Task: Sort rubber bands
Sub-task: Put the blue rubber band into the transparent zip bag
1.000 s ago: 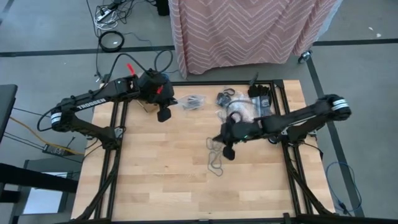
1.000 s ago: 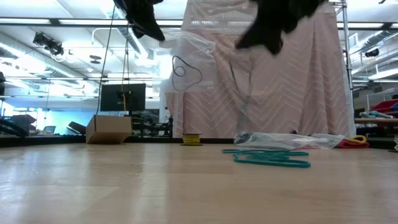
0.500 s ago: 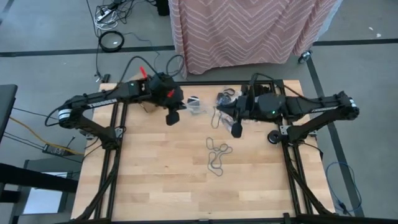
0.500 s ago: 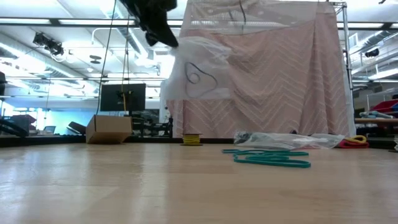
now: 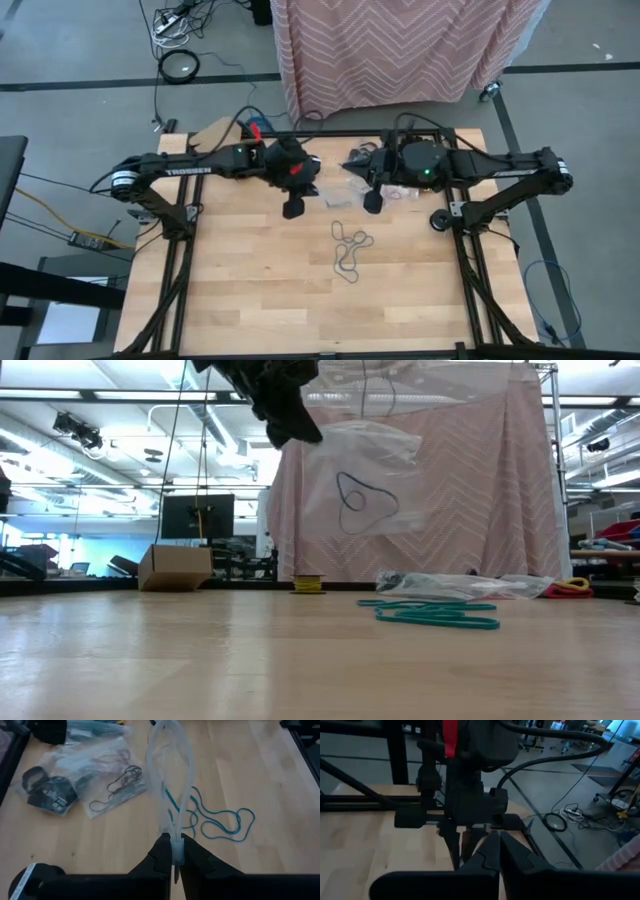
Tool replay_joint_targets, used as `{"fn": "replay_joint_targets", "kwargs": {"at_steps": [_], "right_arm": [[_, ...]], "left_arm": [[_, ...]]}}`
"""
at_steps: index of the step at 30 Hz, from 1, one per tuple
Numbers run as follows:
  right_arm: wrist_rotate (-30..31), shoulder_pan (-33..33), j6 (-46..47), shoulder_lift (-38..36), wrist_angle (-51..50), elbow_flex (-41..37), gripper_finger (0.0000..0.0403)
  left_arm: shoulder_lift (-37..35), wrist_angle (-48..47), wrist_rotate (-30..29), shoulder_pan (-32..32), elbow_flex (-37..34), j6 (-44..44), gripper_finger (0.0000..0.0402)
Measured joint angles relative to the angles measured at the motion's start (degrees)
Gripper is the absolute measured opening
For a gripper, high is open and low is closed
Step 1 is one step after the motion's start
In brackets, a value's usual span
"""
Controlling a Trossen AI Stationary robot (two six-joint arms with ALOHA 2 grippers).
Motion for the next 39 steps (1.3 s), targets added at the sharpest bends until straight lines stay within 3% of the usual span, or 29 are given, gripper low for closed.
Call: {"fn": "replay_joint_targets", "kwargs": {"at_steps": [39], "right_arm": [[-1.15,0.03,0.24,0.68,3.17,-0.04,0.0]], "left_arm": [[0.03,-0.42,0.23,0.03,-0.01,0.57,0.0026]]}}
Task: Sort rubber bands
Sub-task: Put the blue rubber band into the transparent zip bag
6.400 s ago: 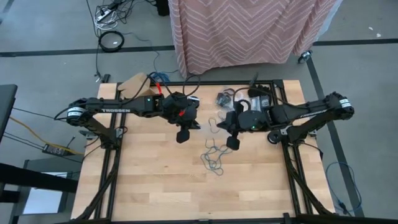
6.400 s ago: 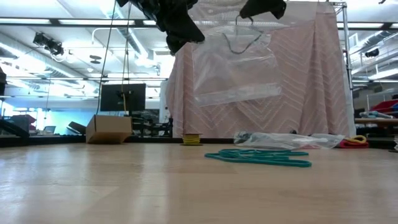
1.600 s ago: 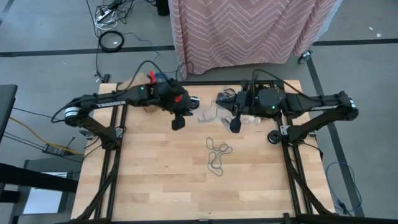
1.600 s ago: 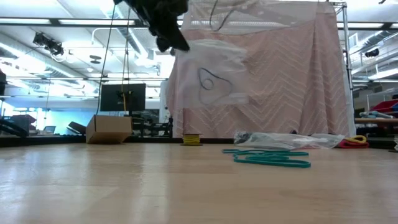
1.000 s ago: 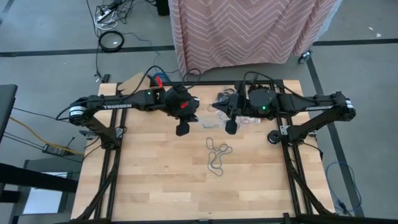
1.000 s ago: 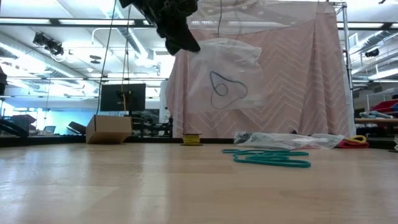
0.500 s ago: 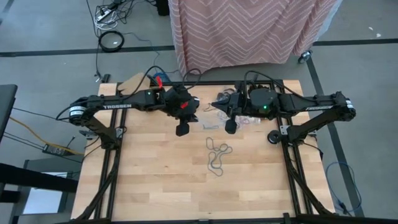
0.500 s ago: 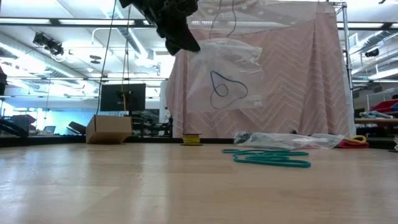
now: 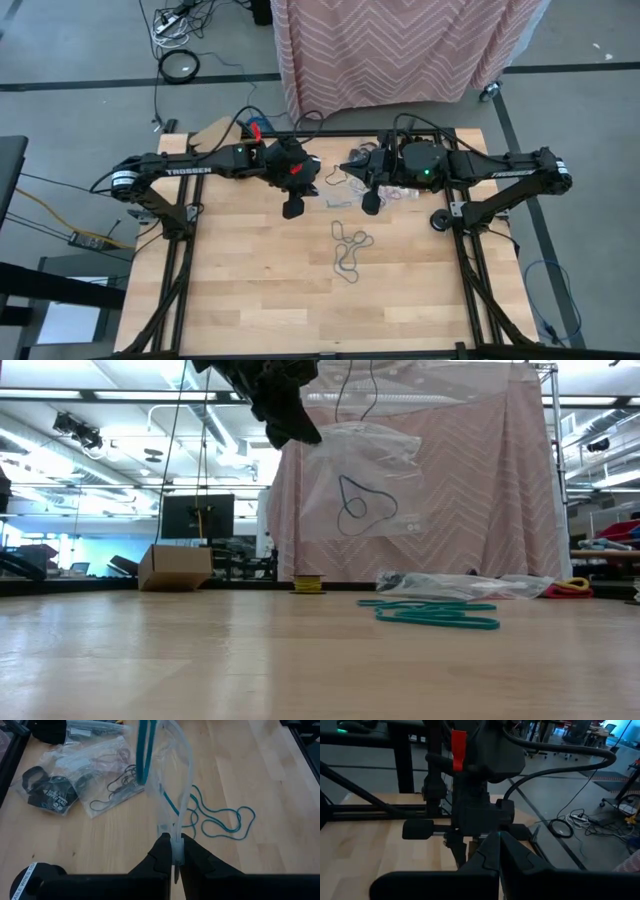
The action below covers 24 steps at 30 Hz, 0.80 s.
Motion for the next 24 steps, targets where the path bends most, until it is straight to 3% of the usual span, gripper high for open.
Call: {"fn": "replay_joint_targets", "kwargs": {"at_steps": [24], "right_arm": [[-0.17,0.24,0.19,-0.02,-0.34,0.0,0.0]], "left_arm": [[-0.02,-0.2,0.0,0.02,-0.01,0.02,0.0026]]}}
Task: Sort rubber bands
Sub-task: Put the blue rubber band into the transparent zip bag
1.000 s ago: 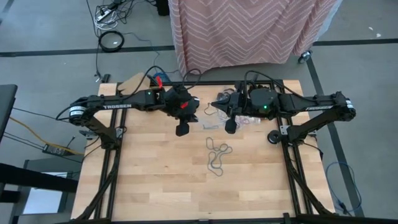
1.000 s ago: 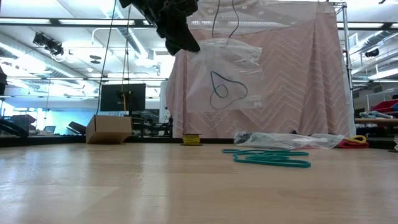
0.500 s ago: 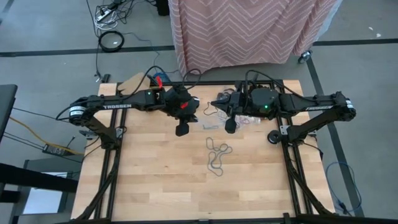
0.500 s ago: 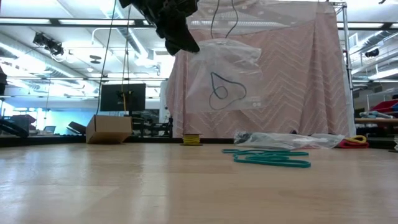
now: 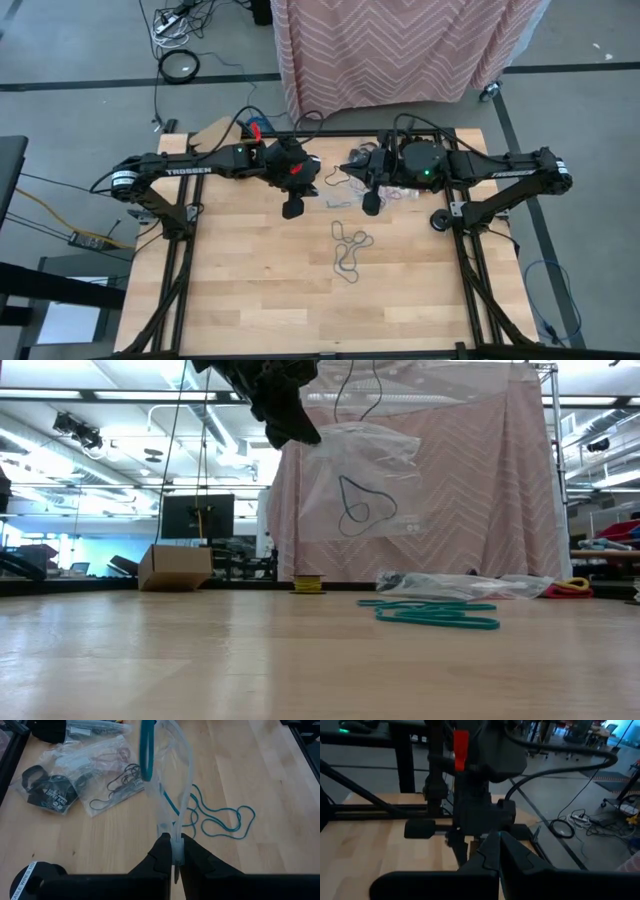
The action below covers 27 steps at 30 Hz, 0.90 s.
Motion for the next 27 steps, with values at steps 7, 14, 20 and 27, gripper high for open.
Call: {"fn": "replay_joint_targets", "kwargs": {"at_steps": [7,14,20,27], "right_arm": [[-0.14,0.68,1.3,-0.02,-3.31,-0.04,0.0],[0.07,1.76,1.36,-0.02,-2.59,-0.04,0.0],[0.21,3.26,3.7,-0.02,-3.96,-0.04,0.0],[0.24,4.88,6.9,-0.02,-9.0,-0.04,0.0]], "left_arm": [[0.0,0.0,0.0,0.0,0.0,0.0,0.0026],[0.0,0.0,0.0,0.07,0.02,0.02,0.0026],[0.0,0.0,0.0,0.07,0.02,0.04,0.0026],[0.0,-0.01,0.0,0.07,0.02,0.04,0.0026]]}}
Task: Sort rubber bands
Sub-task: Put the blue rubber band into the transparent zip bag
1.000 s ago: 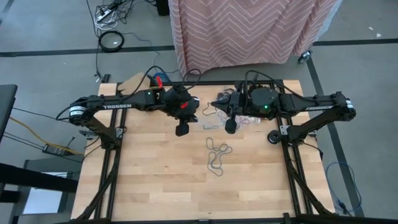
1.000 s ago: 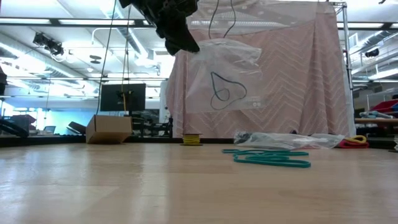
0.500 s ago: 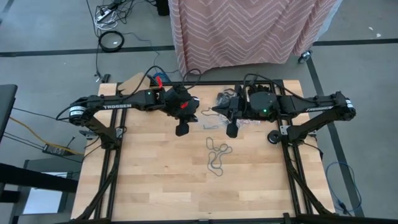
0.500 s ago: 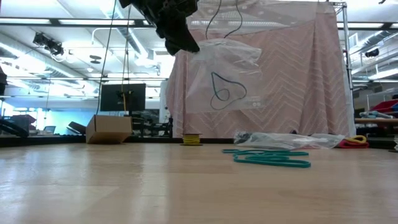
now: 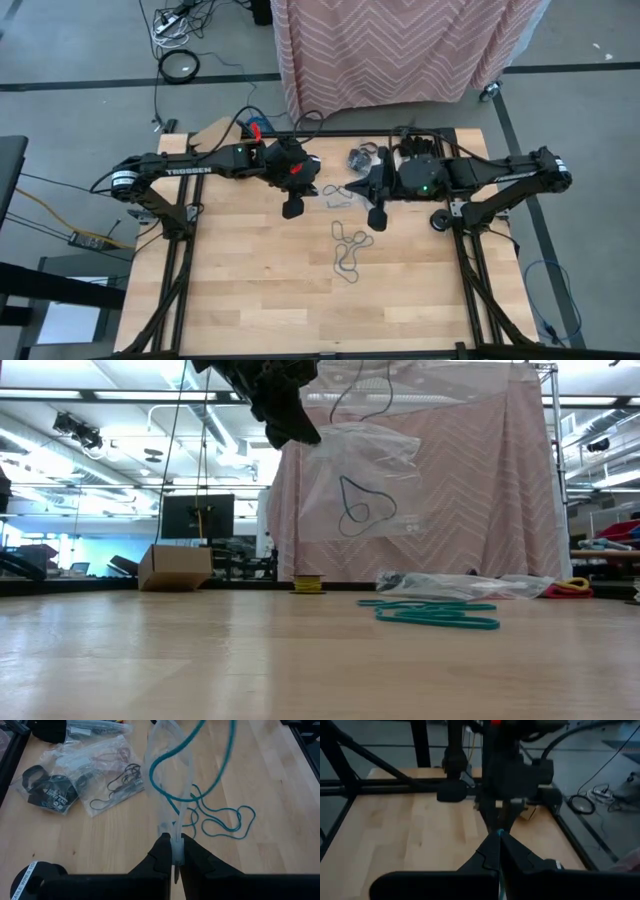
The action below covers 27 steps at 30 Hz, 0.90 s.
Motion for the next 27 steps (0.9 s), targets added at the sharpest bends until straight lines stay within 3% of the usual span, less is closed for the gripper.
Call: {"fn": "replay_joint_targets", "kwargs": {"at_steps": [27], "right_arm": [[3.32,4.89,4.89,0.0,-1.35,0.0,0.0]], "left_arm": [[0.0,-0.56,0.0,0.0,0.0,0.22,0.0026]]}}
